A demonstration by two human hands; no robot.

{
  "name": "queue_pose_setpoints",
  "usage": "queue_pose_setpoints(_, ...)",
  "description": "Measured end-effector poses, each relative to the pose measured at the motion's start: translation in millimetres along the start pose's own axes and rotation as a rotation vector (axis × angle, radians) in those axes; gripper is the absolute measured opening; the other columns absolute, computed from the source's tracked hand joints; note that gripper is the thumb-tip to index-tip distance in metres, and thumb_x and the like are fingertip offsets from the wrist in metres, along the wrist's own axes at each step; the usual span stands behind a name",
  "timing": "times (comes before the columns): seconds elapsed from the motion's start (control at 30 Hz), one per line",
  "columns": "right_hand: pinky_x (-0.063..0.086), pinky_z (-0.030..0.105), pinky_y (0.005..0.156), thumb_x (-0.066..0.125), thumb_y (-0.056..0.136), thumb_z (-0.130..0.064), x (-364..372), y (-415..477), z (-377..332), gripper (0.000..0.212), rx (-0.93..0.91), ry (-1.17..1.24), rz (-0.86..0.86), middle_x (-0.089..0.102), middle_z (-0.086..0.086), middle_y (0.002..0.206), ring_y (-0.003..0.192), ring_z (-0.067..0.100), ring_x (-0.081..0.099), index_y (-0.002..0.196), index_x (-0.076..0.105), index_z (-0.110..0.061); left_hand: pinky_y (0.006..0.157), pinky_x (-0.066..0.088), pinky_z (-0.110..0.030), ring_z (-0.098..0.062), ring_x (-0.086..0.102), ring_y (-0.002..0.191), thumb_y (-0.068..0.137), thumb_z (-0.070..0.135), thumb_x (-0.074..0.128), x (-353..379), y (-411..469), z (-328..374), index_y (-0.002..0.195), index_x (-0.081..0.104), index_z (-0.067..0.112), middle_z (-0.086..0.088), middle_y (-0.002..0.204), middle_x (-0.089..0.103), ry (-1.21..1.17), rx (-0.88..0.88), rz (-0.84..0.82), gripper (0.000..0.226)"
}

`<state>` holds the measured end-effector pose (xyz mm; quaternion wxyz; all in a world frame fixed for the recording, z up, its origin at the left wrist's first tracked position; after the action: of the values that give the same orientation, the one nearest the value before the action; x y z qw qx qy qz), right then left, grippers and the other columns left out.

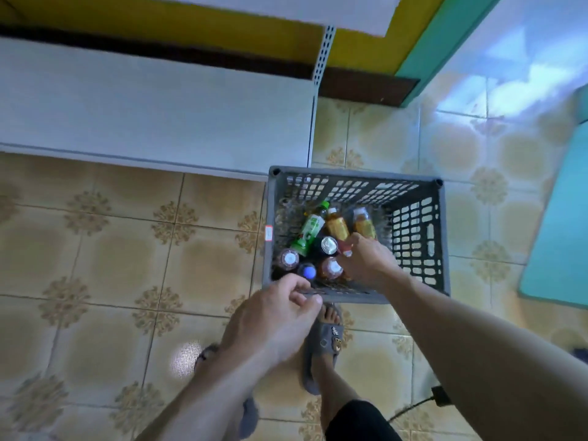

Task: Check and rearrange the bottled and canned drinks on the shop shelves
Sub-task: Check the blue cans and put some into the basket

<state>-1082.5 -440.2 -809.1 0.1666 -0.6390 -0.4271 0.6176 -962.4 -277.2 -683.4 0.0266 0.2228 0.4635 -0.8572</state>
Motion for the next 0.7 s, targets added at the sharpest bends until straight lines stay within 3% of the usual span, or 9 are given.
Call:
queue_pose_setpoints(0.07, 0.054, 0.035, 0.072, 0.058, 0.093, -0.025, -37.0, -43.7, -26.0, 0.017, -0.015, -0.017, 0.067, 0.064, 0.000, 0.087, 0.078, 0.020, 0.062, 0.107, 0.059, -0.016, 0.092, 0.051, -0.030, -0.008, 0.061, 0.104, 0.097, 0.053, 0.049, -30.8, -35.7, 8.8, 0.123, 0.055, 0.039, 0.023, 0.105, 0.060, 0.011, 0.020, 0.054, 0.030)
queue_pose_setpoints(0.17, 0.052, 0.031, 0.069, 0.056, 0.092, -0.032, -95.8, -116.4, -75.2, 0.020, -0.062, 0.011, 0.152, 0.069, 0.003, 0.097, 0.079, 0.022, 0.062, 0.105, 0.057, -0.016, 0.092, 0.052, -0.032, -0.010, 0.061, 0.102, 0.097, 0.052, 0.050, -82.9, -101.0, 16.5, 0.122, 0.055, 0.039, 0.019, 0.107, 0.062, 0.014, 0.077, 0.113, 0.029)
queue_pose_setpoints(0.27, 0.051, 0.032, 0.079, 0.057, 0.097, -0.032, -152.2, -190.9, -126.6, 0.042, -0.098, 0.082, 0.234, 0.066, 0.006, 0.121, 0.093, 0.022, 0.063, 0.136, 0.051, -0.017, 0.093, 0.052, -0.032, -0.012, 0.061, 0.103, 0.098, 0.051, 0.050, -132.3, -165.3, 21.7, 0.124, 0.055, 0.037, 0.017, 0.110, 0.061, 0.014, 0.143, 0.169, 0.030)
queue_pose_setpoints(0.37, 0.053, 0.042, 0.095, 0.058, 0.097, -0.035, -195.3, -240.8, -171.8, 0.053, -0.135, 0.200, 0.303, 0.060, 0.006, 0.136, 0.112, 0.026, 0.061, 0.146, 0.046, -0.018, 0.090, 0.051, -0.030, -0.011, 0.060, 0.101, 0.099, 0.051, 0.050, -179.4, -206.4, 30.8, 0.123, 0.055, 0.036, 0.015, 0.113, 0.061, 0.044, 0.205, 0.223, 0.029)
queue_pose_setpoints(0.43, 0.051, 0.045, 0.099, 0.060, 0.095, -0.040, -218.3, -259.0, -199.5, 0.056, -0.170, 0.234, 0.345, 0.059, 0.007, 0.138, 0.118, 0.029, 0.059, 0.145, 0.047, -0.018, 0.085, 0.052, -0.028, -0.008, 0.060, 0.095, 0.099, 0.050, 0.050, -208.7, -221.3, 37.1, 0.121, 0.053, 0.034, 0.017, 0.109, 0.059, 0.022, 0.231, 0.258, 0.028)
queue_pose_setpoints(0.53, 0.051, 0.040, 0.096, 0.060, 0.094, -0.044, -256.5, -277.5, -233.6, 0.053, -0.199, 0.231, 0.430, 0.059, -0.001, 0.135, 0.116, 0.027, 0.060, 0.142, 0.049, -0.023, 0.084, 0.049, -0.030, -0.010, 0.059, 0.096, 0.098, 0.049, 0.051, -251.2, -233.9, 50.4, 0.127, 0.052, 0.032, 0.021, 0.101, 0.056, -0.032, 0.269, 0.332, 0.033)
queue_pose_setpoints(0.7, 0.049, 0.036, 0.095, 0.060, 0.096, -0.043, -303.8, -271.8, -267.3, 0.054, -0.226, 0.272, 0.468, 0.058, 0.002, 0.138, 0.119, 0.024, 0.059, 0.143, 0.048, -0.019, 0.087, 0.047, -0.031, -0.013, 0.059, 0.099, 0.098, 0.048, 0.051, -305.9, -236.5, 68.4, 0.130, 0.053, 0.031, 0.016, 0.111, 0.059, 0.003, 0.265, 0.408, 0.037)
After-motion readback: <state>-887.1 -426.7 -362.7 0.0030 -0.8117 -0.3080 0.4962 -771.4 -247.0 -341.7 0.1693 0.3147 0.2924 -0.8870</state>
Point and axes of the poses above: each hand's wrist, its own y-axis towards the middle knuckle, its own x-axis out of the palm, z = x × y, the point moved 4 cm from there along y, towards the middle knuckle
